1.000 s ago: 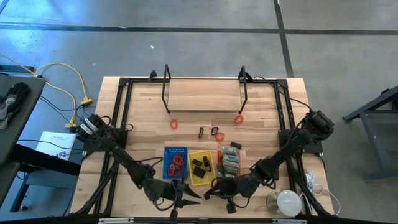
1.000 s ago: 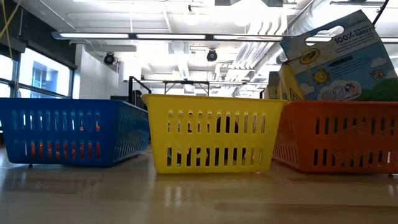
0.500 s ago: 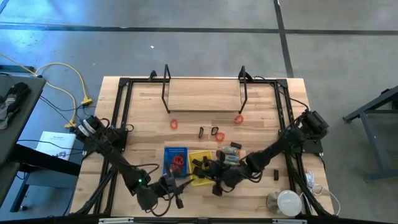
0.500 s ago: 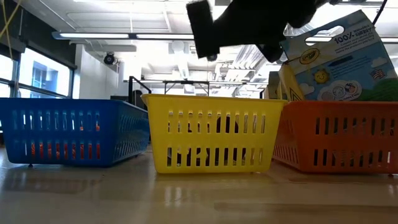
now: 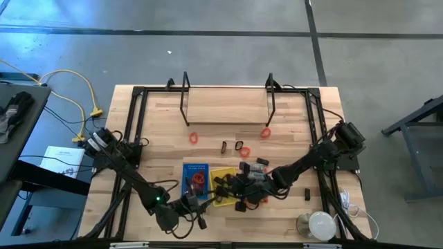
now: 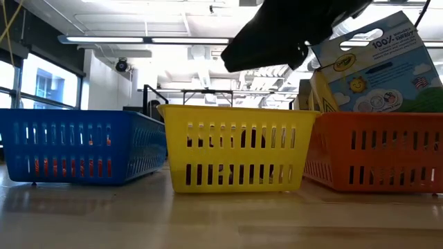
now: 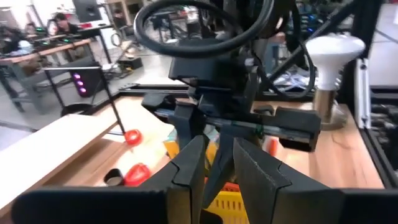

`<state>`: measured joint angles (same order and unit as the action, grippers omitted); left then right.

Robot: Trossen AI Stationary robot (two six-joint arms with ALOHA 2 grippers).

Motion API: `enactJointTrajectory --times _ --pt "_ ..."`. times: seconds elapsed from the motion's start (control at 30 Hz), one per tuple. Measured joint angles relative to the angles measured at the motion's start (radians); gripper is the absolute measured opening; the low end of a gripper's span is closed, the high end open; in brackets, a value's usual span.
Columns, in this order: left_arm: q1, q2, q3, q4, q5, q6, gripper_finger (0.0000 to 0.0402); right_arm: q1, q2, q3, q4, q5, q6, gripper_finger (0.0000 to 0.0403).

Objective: Pick & Place Office Desk Supplies
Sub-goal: Put the orange spring keychain into the blue basket

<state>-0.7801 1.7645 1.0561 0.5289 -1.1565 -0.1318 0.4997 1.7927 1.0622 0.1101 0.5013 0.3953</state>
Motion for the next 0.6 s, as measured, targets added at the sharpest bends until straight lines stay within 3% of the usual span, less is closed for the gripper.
enactJointTrajectory --times 0.23,0.33,0.6 --pt "0.055 0.000 0.000 -0.050 0.232 -0.036 0.0081 0.025 -0.102 0.000 -0.067 0.057 -0.210 0.0150" --pt "0.085 0.000 0.000 -0.060 0.295 -0.041 0.0081 0.032 -0.209 0.000 -0.198 0.070 -0.167 0.0155" --pt "0.097 0.000 0.000 -0.079 0.304 0.055 0.0081 -0.015 -0.541 0.000 -0.690 0.096 0.089 0.0147"
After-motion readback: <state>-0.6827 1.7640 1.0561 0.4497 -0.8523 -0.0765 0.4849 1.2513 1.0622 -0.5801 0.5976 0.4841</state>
